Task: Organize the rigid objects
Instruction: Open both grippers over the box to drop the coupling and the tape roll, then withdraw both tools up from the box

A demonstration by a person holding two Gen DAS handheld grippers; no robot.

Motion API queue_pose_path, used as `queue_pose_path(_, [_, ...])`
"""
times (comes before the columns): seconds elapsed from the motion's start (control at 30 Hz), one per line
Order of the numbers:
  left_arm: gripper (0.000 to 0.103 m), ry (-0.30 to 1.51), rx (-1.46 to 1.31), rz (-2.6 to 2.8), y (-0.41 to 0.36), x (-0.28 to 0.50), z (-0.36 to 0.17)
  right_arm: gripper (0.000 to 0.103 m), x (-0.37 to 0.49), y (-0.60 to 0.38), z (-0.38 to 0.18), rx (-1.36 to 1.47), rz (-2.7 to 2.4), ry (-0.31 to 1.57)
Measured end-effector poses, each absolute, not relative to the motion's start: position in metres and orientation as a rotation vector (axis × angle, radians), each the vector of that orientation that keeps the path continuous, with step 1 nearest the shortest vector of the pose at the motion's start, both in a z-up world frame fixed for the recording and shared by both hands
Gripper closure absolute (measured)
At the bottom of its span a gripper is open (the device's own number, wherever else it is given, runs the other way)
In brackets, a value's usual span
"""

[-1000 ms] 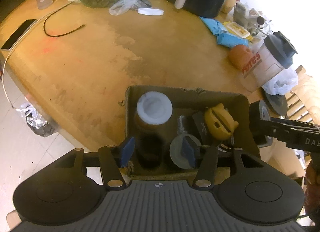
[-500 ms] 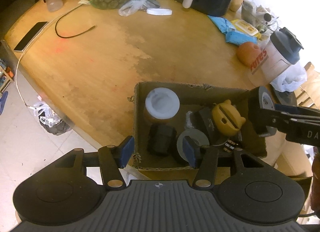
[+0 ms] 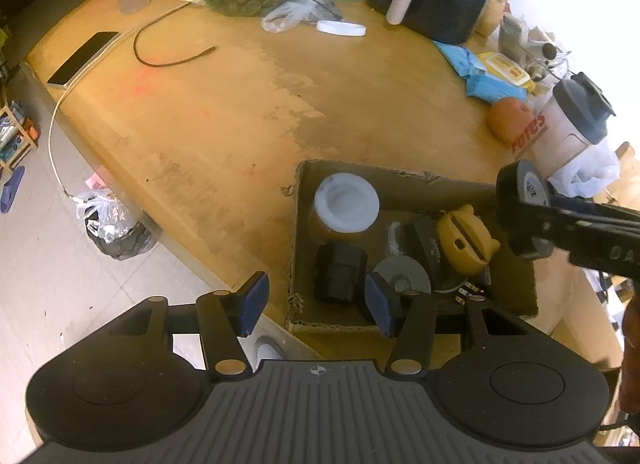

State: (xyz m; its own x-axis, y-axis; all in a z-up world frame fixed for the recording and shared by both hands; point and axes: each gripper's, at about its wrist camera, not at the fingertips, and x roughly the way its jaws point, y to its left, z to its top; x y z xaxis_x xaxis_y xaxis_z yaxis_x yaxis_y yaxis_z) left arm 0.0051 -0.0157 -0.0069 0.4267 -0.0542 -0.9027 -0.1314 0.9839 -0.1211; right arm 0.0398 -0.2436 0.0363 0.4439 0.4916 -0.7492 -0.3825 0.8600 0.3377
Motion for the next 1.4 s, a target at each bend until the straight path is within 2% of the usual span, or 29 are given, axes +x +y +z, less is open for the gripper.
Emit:
queue_pose_path(0.03, [0.050,1.132,-0.186,0.050,-0.015,0.005,-0.007,0.027,0.041,-0.242,0.034,0.113,0.540,0.981])
queue_pose_path(0.1, [0.050,1.134,-0.191,0.050,-0.015,0.005,-0.007,0.015,0.043,-0.238,0.028,0.078,0.530,1.017])
queue_pose_path(0.13, [0.050,1.134,-0.193,0.049,-0.015,0.005,-0.007,0.005,0.044,-0.237,0.025,0.064,0.524,1.033])
queue_pose_path(0.17, [0.049,1.134,-0.194,0.050,-0.016,0.005,-0.007,0.001,0.043,-0.237,0.023,0.054,0.518,1.042])
queue_pose_path(0.23, [0.046,1.133,-0.193,0.051,-0.016,0.006,-0.007,0.000,0.042,-0.236,0.021,0.043,0.511,1.048])
queue_pose_path(0.27, [0.034,1.133,-0.191,0.052,-0.016,0.006,-0.007,0.000,0.041,-0.236,0.020,0.042,0.509,1.051])
queue_pose_path(0.3, [0.027,1.128,-0.190,0.052,-0.016,0.005,-0.007,0.000,0.041,-0.237,0.020,0.040,0.507,1.055])
queue_pose_path(0.57, [0.020,1.078,-0.144,0.061,-0.027,0.007,-0.001,0.000,0.039,-0.245,0.020,0.024,0.464,1.051])
queue_pose_path(0.63, [0.009,1.052,-0.132,0.075,-0.030,0.007,0.001,0.000,0.037,-0.248,0.021,0.023,0.454,1.043])
queue_pose_path(0.67, [0.000,1.030,-0.120,0.083,-0.032,0.006,0.002,0.000,0.037,-0.249,0.021,0.023,0.449,1.039])
queue_pose_path(1.1, [0.000,0.931,0.063,0.094,-0.066,0.009,0.015,0.000,0.022,-0.271,0.031,-0.014,0.355,0.908])
queue_pose_path(1.4, [0.000,0.983,0.105,0.074,-0.074,0.004,0.012,0.000,0.017,-0.274,0.028,0.000,0.358,0.981])
